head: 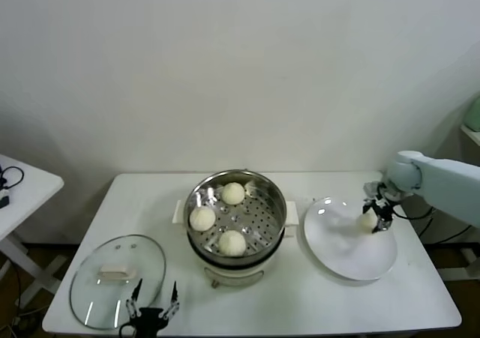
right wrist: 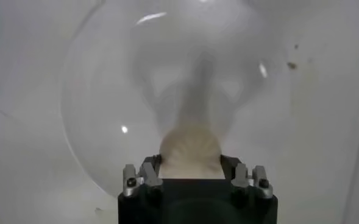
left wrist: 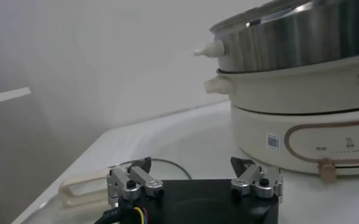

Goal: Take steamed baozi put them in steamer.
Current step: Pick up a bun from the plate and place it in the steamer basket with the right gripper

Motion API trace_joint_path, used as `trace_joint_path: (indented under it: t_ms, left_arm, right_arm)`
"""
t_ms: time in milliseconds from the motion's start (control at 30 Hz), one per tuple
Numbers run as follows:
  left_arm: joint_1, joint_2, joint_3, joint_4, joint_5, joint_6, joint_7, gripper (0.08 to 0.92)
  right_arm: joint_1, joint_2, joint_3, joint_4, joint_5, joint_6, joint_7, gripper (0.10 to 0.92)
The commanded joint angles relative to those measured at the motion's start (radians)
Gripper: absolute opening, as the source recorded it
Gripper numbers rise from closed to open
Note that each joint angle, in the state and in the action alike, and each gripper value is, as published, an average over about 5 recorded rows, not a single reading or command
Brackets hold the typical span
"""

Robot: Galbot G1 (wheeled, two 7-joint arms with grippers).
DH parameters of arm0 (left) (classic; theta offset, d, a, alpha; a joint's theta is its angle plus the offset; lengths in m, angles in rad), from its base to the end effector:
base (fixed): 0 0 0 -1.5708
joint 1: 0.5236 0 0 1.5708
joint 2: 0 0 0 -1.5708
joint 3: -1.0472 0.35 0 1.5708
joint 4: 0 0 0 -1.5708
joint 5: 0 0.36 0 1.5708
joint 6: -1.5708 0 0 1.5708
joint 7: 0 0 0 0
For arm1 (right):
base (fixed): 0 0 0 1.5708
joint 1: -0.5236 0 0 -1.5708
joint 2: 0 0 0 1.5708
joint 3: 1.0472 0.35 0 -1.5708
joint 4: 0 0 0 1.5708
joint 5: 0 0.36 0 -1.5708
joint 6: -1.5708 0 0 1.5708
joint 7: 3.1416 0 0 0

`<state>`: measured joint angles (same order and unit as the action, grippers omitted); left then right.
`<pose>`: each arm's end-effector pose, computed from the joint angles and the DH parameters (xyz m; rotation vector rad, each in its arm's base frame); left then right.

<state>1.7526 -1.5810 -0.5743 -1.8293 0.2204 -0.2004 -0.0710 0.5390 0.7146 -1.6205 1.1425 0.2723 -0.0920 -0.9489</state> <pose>0.0973 0.0150 -0.4219 0.0696 -2.8776 -0.3452 0.5378 -0.1970 -0.1694 1.2226 -1.2118 1.4145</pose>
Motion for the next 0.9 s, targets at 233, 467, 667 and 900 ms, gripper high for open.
trace_joint_path:
  t_ms: [233,467,667,900]
  left_arm:
    - [-0.011,0.015,0.011,-0.002,0.000,0.002,0.002,0.823]
    - [-0.019,0.014,0.015,-0.015,0.001,0.007,0.003,0.823]
    - [-0.033,0.010,0.015,-0.030,0.001,0.023,0.005,0.823]
    - [-0.031,0.007,0.010,-0.046,0.003,0.031,0.006,0.823]
  right_arm:
    - [0.735,0.158,-0.393,0.511,0.587,-0.161,0.039,0.664]
    - [0.679,0.260,-0.260,0.539,0.696,-0.247,0.124,0.665]
    - [0.526,0.335,-0.182,0.505,0.684,-0.292,0.185,0.662]
    - [0.364,0.422,-0.142,0.436,0.610,-0.306,0.216,0.668]
